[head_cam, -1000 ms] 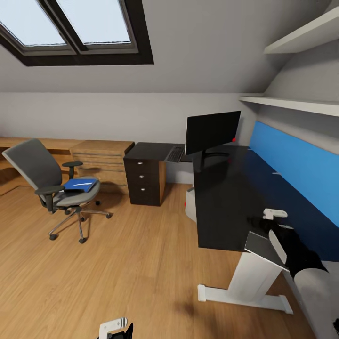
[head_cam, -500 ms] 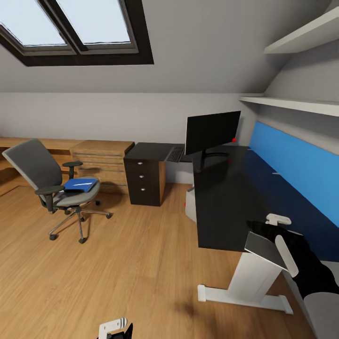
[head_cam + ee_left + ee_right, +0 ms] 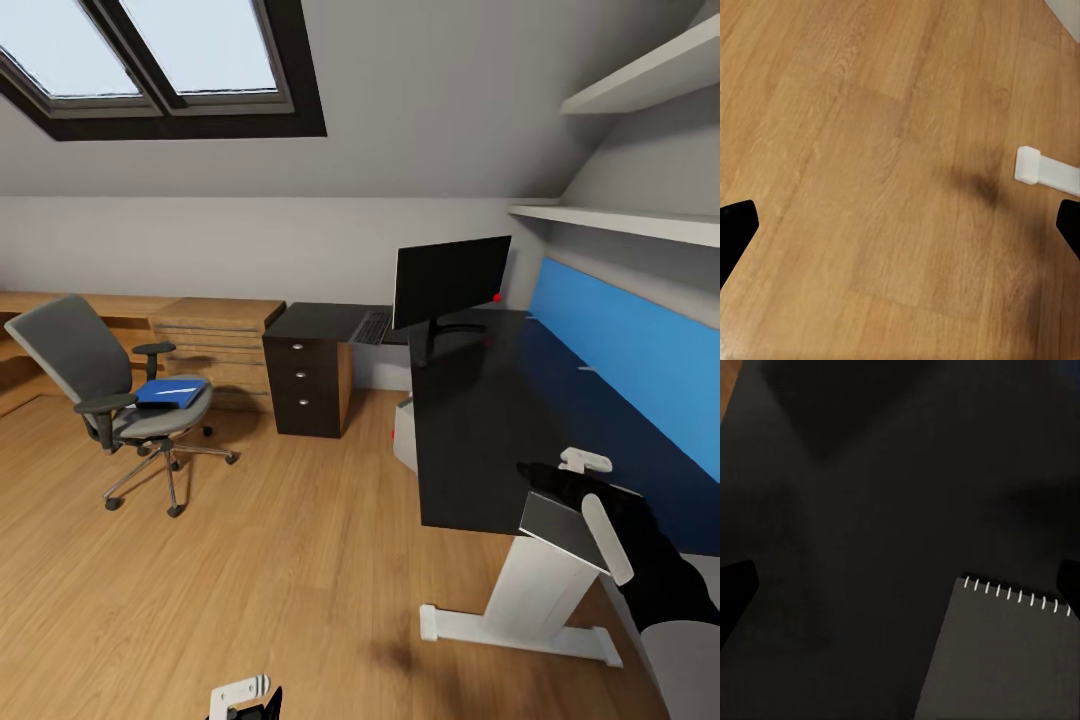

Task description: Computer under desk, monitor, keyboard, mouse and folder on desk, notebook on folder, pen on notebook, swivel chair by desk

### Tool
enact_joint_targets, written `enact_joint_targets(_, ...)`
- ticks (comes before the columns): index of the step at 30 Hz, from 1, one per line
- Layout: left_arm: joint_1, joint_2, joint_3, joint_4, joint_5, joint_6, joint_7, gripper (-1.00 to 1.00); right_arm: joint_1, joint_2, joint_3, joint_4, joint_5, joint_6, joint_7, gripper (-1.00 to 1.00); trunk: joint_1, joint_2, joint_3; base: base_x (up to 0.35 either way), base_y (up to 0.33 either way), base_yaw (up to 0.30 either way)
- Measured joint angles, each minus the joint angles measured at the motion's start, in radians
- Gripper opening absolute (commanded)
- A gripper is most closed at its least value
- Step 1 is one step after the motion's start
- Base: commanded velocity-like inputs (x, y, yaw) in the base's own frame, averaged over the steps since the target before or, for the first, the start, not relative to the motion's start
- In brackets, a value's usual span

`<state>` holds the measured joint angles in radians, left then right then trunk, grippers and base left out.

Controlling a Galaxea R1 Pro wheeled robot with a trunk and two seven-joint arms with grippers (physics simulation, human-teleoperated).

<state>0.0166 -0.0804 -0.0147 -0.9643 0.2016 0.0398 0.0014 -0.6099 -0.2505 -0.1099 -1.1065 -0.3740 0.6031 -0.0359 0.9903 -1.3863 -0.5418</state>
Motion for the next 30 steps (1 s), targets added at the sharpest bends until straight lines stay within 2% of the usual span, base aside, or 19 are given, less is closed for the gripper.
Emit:
enact_joint_targets(8, 0.0, -0.001, -0.002, 0.0, 0.0, -0.001, -0.002, 1.0, 0.001, -0.002, -0.005, 0.0, -0.004, 0.0, -0.001, 1.0, 0.0, 0.0, 0.002, -0.084, 0.0, -0.071)
enact_joint_targets(30, 0.0, 0.0, -0.001, 0.0, 0.0, -0.001, 0.0, 1.0, 0.003, 0.0, -0.007, 0.003, -0.004, -0.007, -0.002, 1.0, 0.001, 0.0, 0.025, -0.318, 0.0, -0.224)
